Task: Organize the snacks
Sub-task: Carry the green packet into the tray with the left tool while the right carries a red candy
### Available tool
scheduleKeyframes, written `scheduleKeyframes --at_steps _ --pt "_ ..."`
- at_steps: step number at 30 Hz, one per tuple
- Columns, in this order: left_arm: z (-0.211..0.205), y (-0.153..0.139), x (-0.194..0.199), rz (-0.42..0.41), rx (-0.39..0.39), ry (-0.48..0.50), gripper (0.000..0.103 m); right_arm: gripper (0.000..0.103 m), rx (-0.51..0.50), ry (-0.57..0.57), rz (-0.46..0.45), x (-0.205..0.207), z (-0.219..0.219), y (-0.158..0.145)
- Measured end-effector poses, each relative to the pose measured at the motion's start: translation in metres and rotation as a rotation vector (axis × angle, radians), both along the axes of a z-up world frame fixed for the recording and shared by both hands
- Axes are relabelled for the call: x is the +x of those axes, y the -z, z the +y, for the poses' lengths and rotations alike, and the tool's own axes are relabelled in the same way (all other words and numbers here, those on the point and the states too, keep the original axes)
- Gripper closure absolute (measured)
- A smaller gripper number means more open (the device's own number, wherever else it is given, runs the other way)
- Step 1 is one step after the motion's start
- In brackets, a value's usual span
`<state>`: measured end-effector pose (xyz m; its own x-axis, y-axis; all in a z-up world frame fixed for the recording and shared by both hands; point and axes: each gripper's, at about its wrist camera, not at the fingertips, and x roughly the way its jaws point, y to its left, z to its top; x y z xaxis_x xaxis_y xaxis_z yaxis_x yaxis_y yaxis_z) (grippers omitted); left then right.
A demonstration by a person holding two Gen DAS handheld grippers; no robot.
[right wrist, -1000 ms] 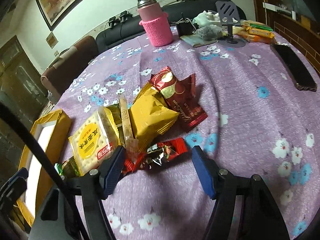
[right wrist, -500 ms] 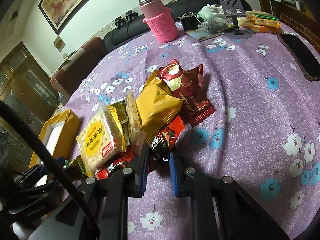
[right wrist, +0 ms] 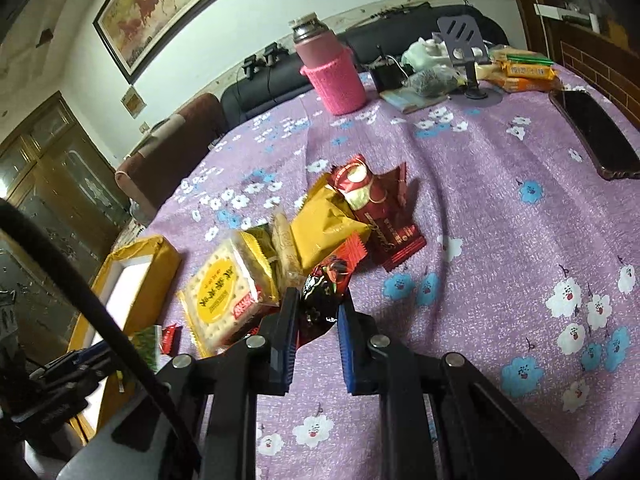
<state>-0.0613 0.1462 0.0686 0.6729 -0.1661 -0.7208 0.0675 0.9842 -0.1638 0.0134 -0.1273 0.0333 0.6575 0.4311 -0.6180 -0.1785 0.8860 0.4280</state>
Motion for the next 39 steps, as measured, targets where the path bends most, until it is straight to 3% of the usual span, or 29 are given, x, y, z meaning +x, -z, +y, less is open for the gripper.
scheduleKeyframes --at_steps 9,18,25,31,36,39 --pt "0.072 -0.021 -0.048 -0.077 -0.069 -0.148 0.064 0.087 -0.001 -0.119 -0.112 -0.032 0.041 -0.029" --pt "0.152 -0.010 -0.090 -0.095 -0.062 -0.334 0.064 0.089 -0.010 -0.411 -0.094 -0.072 0.154 -0.058" --pt "0.184 0.004 -0.100 -0.072 -0.089 -0.381 0.064 0.089 -0.039 -0.602 0.019 -0.087 0.245 -0.033" --pt "0.198 0.010 -0.106 -0.062 -0.131 -0.401 0.063 0.089 -0.074 -0.649 0.092 -0.085 0.280 -0.009" --pt "0.195 0.004 -0.111 -0.084 -0.110 -0.400 0.052 0.086 -0.099 -0.682 0.107 -0.087 0.295 -0.001" --pt "0.188 -0.004 -0.116 -0.111 -0.064 -0.412 0.045 0.085 -0.126 -0.675 0.071 -0.097 0.300 -0.008"
